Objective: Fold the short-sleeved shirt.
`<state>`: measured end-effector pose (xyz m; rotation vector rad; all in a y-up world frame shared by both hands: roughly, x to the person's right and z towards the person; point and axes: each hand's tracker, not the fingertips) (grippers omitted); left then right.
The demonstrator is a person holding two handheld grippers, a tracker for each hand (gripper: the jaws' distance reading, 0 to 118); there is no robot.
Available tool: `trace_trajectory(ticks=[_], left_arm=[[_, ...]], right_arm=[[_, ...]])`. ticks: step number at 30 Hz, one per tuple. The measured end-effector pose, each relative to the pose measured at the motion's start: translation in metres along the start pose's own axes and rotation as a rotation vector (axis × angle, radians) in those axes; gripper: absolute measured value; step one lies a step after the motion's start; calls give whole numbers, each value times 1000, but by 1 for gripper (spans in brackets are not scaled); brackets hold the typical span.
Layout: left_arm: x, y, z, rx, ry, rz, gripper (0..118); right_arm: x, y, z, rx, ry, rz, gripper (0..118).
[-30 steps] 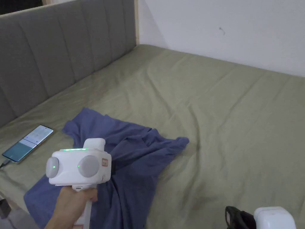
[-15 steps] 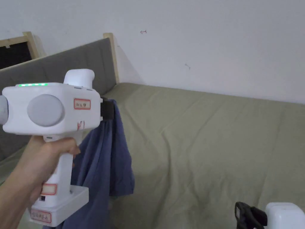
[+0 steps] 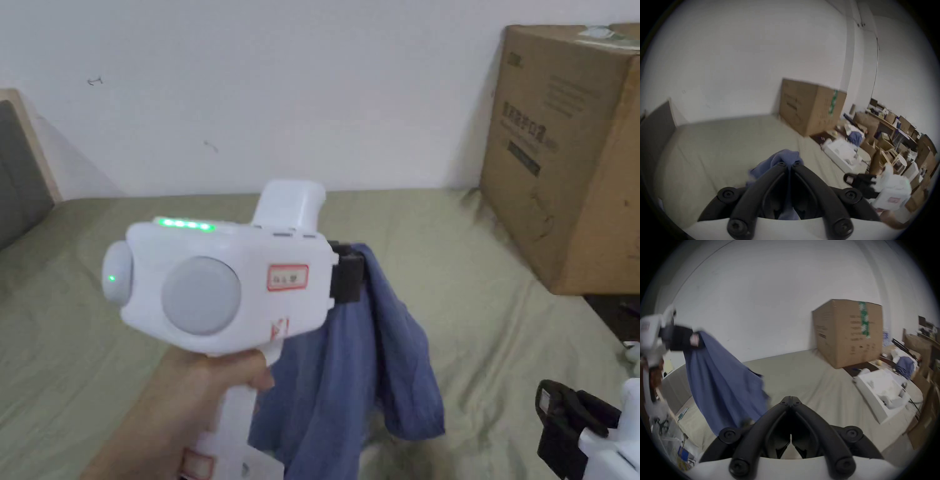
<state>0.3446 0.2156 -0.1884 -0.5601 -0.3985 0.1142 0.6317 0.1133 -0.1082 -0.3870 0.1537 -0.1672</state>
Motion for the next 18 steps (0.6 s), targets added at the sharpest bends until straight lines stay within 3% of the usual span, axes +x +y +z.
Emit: trace_trajectory(ticks=[2,6,8,11,16,17,18], left_arm=[[13,-42,-61,-123,-22,-18,0],[23,-137,-164,-425,-76,110,0],[21,-169,-181,-519,-74,147,0],[26,-192,-187,-530,-5,66,0],[8,-179,-172,-506,-47,179,6],[5,-174,-169,-507,-31,169,22],[0,-173,-167,-503,-19,165,58]], right_arm=[[16,-7,1,-17,-29,-16,0],[33,-22,0,-80,-71,-1,0],[38,-29,1,-106,-82,21,0],[42,-37,-6,-133,-113,32,0],[39,-37,-24,-159,-93,-3,0],[36,-36,-26,-159,-87,5,0],[33,-36,-27,-159,-75,18,0]])
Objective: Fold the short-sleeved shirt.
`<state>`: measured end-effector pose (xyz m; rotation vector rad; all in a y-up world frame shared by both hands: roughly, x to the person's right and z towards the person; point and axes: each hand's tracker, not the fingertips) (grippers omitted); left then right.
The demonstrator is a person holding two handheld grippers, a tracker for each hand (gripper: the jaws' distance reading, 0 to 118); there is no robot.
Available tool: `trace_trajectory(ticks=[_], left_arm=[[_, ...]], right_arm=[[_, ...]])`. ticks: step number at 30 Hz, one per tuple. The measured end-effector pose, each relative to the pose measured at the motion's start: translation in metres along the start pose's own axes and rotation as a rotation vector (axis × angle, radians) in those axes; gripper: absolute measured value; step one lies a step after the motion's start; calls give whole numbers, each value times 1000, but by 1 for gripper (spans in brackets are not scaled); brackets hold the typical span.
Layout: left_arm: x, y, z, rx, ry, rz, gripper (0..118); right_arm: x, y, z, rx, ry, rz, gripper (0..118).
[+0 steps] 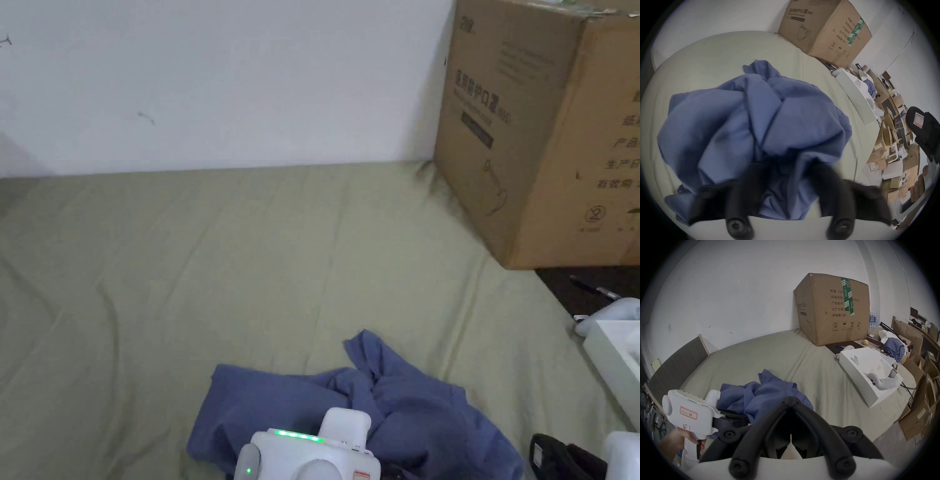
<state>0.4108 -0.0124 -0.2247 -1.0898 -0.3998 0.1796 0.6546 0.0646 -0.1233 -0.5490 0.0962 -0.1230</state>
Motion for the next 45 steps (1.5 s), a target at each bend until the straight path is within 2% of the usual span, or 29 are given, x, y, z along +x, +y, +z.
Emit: trace_trajectory(ticks=[1,2,3,8,9,10,11,12,13,15,16,19,24,25,26,27,28,29,30,31,36,39,41,43,44,45], left_arm=[[-4,1,4,17,16,0,85],[-9,2,14,52,25,-4,106],[-13,3,26,96,33,5,115],[-42,-1,82,147,35,39,114],[-48,-4,91,172,62,47,109],[-55,-6,101,191,81,50,95],[-63,-9,112,206,111,57,69],[-71,-11,119,219,150,80,26],[-78,-9,117,217,183,86,2],[-98,-11,121,193,237,94,0],[-107,-11,120,165,238,70,0],[-131,-7,114,146,212,138,0],[-172,35,87,123,259,133,1],[-171,47,80,119,254,148,11],[-178,60,71,112,249,154,37],[-183,72,62,85,233,151,48],[-186,83,53,70,239,149,48],[-192,94,38,53,246,136,82],[-195,101,28,62,255,130,111],[-198,107,22,77,266,126,114],[-215,128,-24,-14,244,215,114],[-214,122,-45,-71,297,192,107],[-202,115,-51,-53,398,77,99],[-198,118,-49,-47,389,90,86],[-196,121,-47,-48,391,89,75],[-180,114,-38,-44,415,78,49]], right_arm=[[-3,1,0,0,12,14,0],[-7,3,1,1,20,27,0],[-11,3,2,7,27,39,0],[-23,5,10,16,75,53,0],[-24,5,10,16,85,51,0],[-26,5,11,14,96,51,0],[-28,4,10,10,103,52,0],[-29,4,9,8,105,56,0],[-32,4,9,6,108,61,0],[-38,3,5,0,120,66,0],[-40,3,2,-7,129,69,0],[-50,3,-9,-30,158,77,0],[-64,7,-37,-60,182,87,0],[-66,8,-42,-64,183,88,0],[-68,8,-47,-71,183,89,0],[-70,8,-52,-81,184,89,0],[-69,8,-57,-90,186,89,0],[-70,7,-62,-99,187,90,0],[-70,7,-67,-108,187,92,0],[-70,6,-70,-116,185,94,0],[-66,2,-82,-157,176,96,0],[-62,-1,-87,-178,167,95,0],[-58,-3,-88,-185,160,92,0],[-55,-4,-88,-188,153,81,0],[-54,-4,-88,-192,148,73,0],[-53,-4,-87,-195,145,65,0]])
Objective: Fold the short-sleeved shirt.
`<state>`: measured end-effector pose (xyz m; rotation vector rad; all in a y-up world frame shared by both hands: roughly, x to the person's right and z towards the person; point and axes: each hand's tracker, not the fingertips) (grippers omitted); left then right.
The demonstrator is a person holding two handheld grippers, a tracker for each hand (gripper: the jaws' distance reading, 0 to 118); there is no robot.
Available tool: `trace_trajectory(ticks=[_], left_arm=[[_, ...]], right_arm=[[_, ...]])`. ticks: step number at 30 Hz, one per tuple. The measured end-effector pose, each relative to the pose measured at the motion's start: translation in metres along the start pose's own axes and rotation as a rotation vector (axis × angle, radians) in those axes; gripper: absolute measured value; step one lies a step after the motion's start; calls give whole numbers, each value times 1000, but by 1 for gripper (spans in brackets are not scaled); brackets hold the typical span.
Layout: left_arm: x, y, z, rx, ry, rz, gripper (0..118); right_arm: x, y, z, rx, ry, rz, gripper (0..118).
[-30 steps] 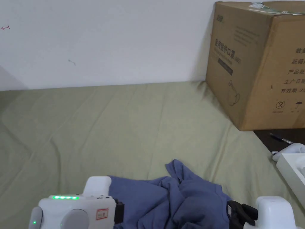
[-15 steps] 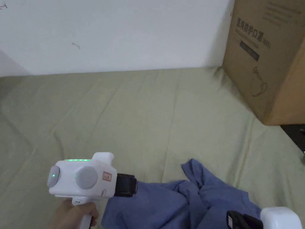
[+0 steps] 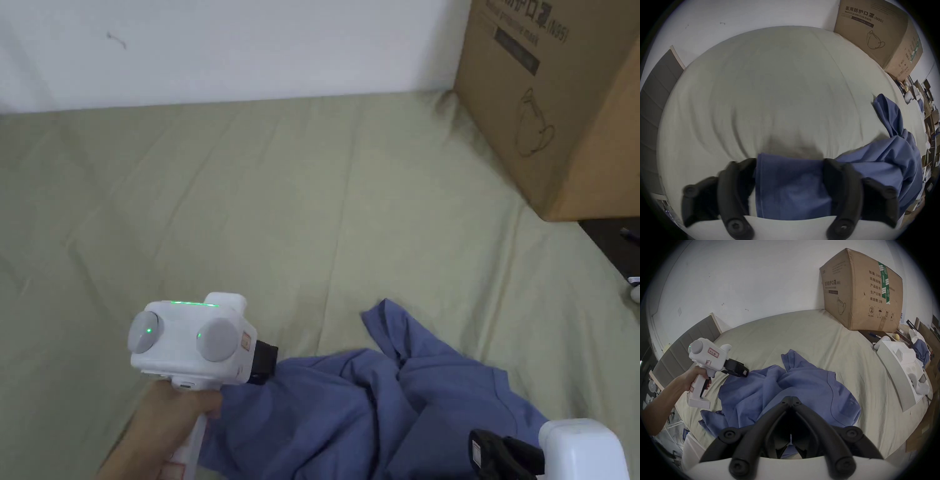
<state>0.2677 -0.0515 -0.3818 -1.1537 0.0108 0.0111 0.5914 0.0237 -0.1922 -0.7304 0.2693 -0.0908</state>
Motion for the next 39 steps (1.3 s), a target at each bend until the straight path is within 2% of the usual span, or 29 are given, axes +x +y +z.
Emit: trace_trajectory(ticks=[1,2,3,5,7,11,15,16,17,19,20,21,23,28,31,32,34,35,37,38,39], left_arm=[[5,-1,7,18,45,-31,19],[10,-3,13,48,98,-80,6],[15,-6,15,59,203,-123,6],[10,-8,14,40,114,-115,6],[4,-9,22,40,89,-92,6],[-8,-12,69,121,-17,9,6],[-17,-19,105,192,-43,-31,6],[-20,-21,109,199,-48,-35,6],[-21,-24,115,213,-54,-30,6],[-23,-31,124,224,-72,-16,6],[-19,-36,134,236,-83,-15,6],[-19,-40,137,239,-86,-16,6],[-17,-46,141,242,-87,-23,6],[-23,-53,138,234,-88,-29,6],[-29,-56,134,217,-94,-13,6],[-27,-56,135,214,-99,-5,6],[-30,-57,134,202,-105,9,6],[-31,-58,133,201,-103,7,6],[-35,-60,127,200,-96,5,6],[-35,-60,127,197,-93,5,6],[-35,-62,127,201,-93,9,6]], right_arm=[[1,0,1,-1,-1,-6,0],[2,-1,3,-1,-3,-13,0],[2,-2,4,-1,-3,-15,0],[3,-3,7,-2,-5,-15,0],[3,-2,12,-1,-8,-10,0],[18,14,14,-3,37,-8,0],[35,58,-5,-4,118,31,0],[38,69,-13,6,127,41,5],[40,81,-23,7,123,57,18],[44,104,-49,-36,170,119,86],[45,113,-66,-94,173,138,108],[46,120,-83,-146,187,154,117],[55,128,-120,-191,201,141,111],[64,134,-211,-392,150,66,110],[66,121,-250,-489,39,31,99],[62,114,-255,-521,25,63,100],[47,111,-243,-451,19,209,97],[40,109,-235,-462,-11,265,90],[36,110,-228,-461,10,305,66],[33,111,-225,-467,-3,299,52],[32,109,-231,-471,-8,312,32]])
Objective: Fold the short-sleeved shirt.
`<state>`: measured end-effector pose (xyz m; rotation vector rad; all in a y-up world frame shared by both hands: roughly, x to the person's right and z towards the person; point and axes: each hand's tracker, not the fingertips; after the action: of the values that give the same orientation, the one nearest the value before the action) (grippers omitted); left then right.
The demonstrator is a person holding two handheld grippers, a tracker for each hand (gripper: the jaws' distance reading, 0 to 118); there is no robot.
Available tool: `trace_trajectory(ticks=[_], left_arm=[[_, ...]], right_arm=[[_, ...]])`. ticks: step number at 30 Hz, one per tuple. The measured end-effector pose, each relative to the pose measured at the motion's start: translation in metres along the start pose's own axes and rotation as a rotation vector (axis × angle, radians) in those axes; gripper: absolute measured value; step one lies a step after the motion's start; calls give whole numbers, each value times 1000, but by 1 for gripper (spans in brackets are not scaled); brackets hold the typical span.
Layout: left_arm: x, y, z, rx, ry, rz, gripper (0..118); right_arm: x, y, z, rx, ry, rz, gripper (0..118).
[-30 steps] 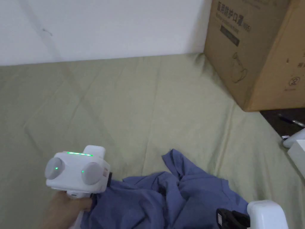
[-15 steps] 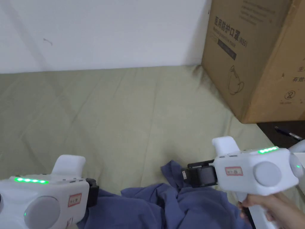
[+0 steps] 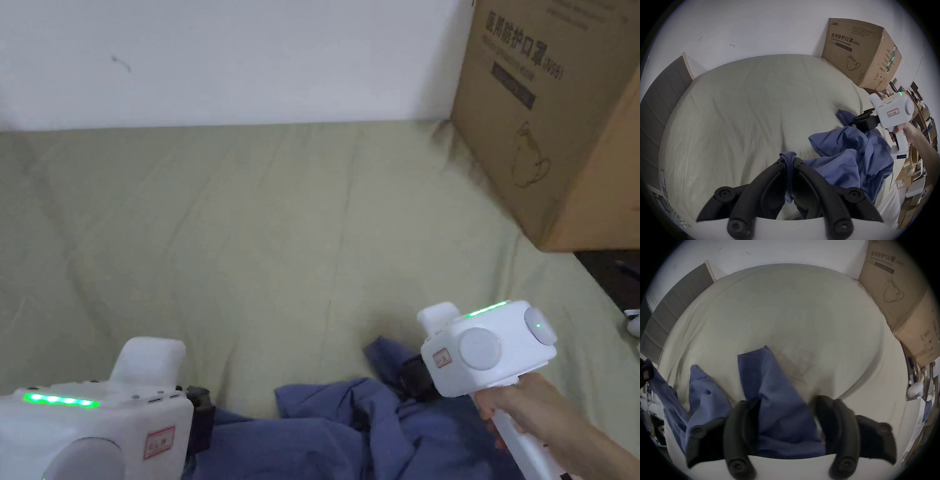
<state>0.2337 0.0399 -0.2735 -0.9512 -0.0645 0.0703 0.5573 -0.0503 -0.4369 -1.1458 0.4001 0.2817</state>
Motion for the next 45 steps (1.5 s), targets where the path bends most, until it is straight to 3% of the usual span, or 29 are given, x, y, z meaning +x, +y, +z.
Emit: trace_trajectory(ticks=[2,5,7,10,13,20,24,34,41,45], left_arm=[[2,0,2,-3,-1,15,6],[6,0,6,-3,7,9,6],[5,1,12,11,11,10,6],[2,4,28,49,10,24,6],[-4,14,49,104,59,33,6],[-26,54,133,275,194,20,6],[-38,82,193,397,260,43,6],[-63,131,301,594,478,13,6],[-104,143,313,615,473,73,6],[-102,145,312,619,454,87,6]], right_arm=[[-10,-2,2,1,-28,62,9],[-24,-5,10,-4,-82,143,8],[-23,-2,19,-6,-72,133,8],[-16,2,54,28,17,94,7],[-2,9,91,113,-24,86,7],[45,13,228,381,29,-147,7],[60,11,304,533,31,-235,7],[105,17,425,745,-39,-368,7],[132,15,449,779,-55,-420,7],[119,14,452,779,-54,-412,7]])
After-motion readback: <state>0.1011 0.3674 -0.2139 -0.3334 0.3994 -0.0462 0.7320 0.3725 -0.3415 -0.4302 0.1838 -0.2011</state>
